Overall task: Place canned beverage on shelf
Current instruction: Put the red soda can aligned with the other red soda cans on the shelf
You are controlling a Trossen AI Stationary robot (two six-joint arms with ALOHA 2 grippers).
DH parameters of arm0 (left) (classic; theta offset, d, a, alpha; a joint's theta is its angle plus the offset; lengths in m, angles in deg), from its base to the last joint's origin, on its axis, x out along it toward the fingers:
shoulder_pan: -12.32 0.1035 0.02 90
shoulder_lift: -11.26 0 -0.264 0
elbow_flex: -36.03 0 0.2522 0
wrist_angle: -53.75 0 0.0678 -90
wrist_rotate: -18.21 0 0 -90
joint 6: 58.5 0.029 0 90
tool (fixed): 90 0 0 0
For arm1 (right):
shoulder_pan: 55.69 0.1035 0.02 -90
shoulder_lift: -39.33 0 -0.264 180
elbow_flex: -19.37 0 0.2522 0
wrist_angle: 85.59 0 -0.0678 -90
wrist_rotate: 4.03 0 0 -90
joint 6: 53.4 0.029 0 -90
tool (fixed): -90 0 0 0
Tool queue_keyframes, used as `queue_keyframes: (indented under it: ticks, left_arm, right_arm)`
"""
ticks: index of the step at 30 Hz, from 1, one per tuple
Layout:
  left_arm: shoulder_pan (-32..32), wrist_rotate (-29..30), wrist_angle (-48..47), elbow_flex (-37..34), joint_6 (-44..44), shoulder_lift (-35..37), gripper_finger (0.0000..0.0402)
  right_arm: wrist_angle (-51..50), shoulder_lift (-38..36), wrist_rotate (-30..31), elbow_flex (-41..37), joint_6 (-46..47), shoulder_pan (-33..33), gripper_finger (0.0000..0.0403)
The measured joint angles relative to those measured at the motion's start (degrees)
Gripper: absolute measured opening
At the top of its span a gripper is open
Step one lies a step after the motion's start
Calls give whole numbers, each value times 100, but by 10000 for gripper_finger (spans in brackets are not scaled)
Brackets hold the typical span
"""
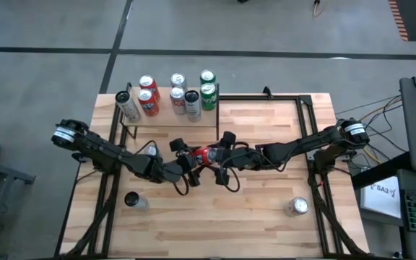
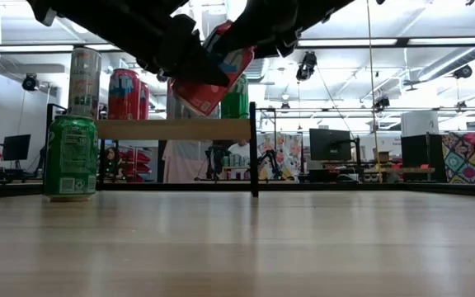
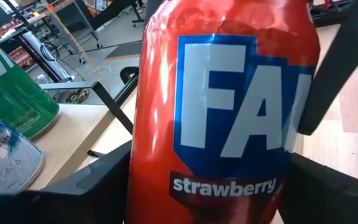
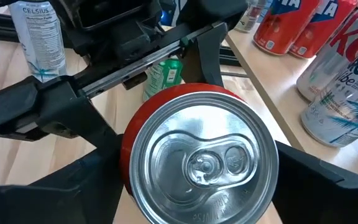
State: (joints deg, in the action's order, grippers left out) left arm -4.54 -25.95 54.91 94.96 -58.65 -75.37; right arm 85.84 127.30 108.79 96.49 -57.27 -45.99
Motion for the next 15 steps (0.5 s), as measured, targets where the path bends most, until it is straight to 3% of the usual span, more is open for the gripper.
queue_keyframes:
  ticks: [6, 15]
  left_arm:
    - [-86, 244, -49, -17, -22, 16, 292]
    - [-513, 581, 9, -294, 382, 851, 292]
  right_arm:
    - [-22, -60, -23, 107, -214, 0, 362]
    - [12, -404, -183, 199, -815, 4, 367]
